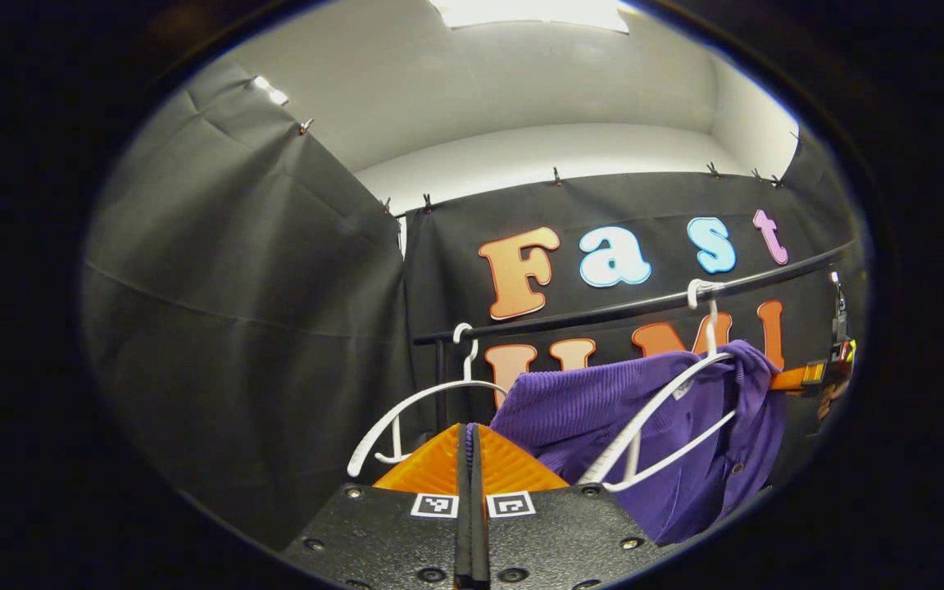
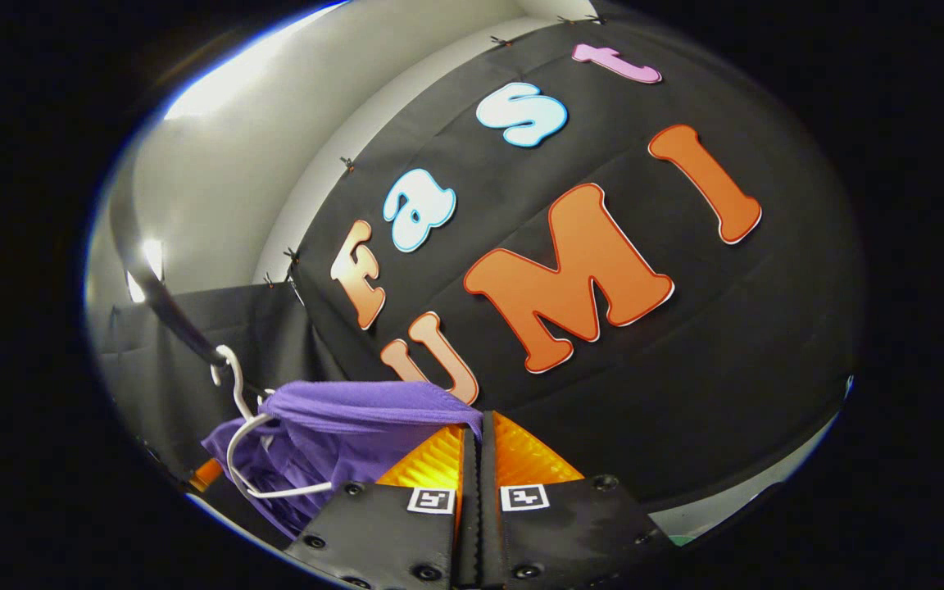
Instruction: Grasp the clothes on the hanger with both hands and then place them into the laundry hamper below.
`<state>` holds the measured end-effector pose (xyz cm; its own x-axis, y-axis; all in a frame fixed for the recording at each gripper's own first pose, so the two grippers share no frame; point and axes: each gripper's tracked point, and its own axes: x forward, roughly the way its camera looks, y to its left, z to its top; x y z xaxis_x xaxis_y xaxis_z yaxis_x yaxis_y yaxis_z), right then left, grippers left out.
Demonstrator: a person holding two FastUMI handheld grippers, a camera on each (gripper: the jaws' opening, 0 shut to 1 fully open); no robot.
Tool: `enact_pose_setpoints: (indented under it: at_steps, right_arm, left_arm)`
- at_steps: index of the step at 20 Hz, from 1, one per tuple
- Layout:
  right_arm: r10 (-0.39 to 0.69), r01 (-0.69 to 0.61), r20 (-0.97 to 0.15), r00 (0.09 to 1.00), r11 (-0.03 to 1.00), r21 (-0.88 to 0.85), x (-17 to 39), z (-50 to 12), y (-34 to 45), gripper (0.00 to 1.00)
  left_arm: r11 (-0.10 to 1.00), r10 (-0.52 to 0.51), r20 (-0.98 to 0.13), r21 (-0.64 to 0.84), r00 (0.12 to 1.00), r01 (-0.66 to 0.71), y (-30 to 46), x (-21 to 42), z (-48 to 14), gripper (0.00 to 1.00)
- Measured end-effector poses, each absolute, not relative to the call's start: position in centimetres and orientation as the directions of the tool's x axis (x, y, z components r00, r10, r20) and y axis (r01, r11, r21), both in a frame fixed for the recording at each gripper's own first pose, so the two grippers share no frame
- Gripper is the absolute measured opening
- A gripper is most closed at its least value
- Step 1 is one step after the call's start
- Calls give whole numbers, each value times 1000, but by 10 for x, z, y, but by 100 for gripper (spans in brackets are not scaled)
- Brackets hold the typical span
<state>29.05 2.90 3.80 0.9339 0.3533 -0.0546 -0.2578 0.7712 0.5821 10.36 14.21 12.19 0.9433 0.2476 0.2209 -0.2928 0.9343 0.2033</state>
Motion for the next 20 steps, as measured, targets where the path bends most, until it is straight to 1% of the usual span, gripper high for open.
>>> enact_pose_setpoints:
  at_steps: [2,3,5,7,10,14,18,20]
  right_arm:
    - [350,-251,-56,935,766,592,309,46,27,7]
    - [334,-235,-72,940,786,572,318,43,23,7]
    - [297,-190,-116,948,818,543,332,26,12,7]
    - [284,-147,-170,944,820,553,336,-2,2,7]
    - [252,-109,-214,944,848,519,328,-34,-9,7]
    - [238,-98,-252,938,879,466,314,-52,-18,7]
    - [225,-78,-294,929,895,438,299,-76,-26,7]
    - [197,-54,-325,925,915,401,293,-97,-35,7]
  left_arm:
    - [942,250,182,181,951,-282,146,113,104,0]
    - [950,239,160,166,958,-265,145,117,92,0]
    - [957,234,117,145,965,-250,148,124,73,0]
    - [963,234,90,116,968,-244,153,129,56,0]
    - [972,212,60,91,976,-216,150,128,40,0]
    - [972,200,67,112,978,-206,147,123,33,0]
    - [977,191,25,93,981,-193,147,118,9,0]
    - [980,181,3,82,983,-181,144,116,-6,0]
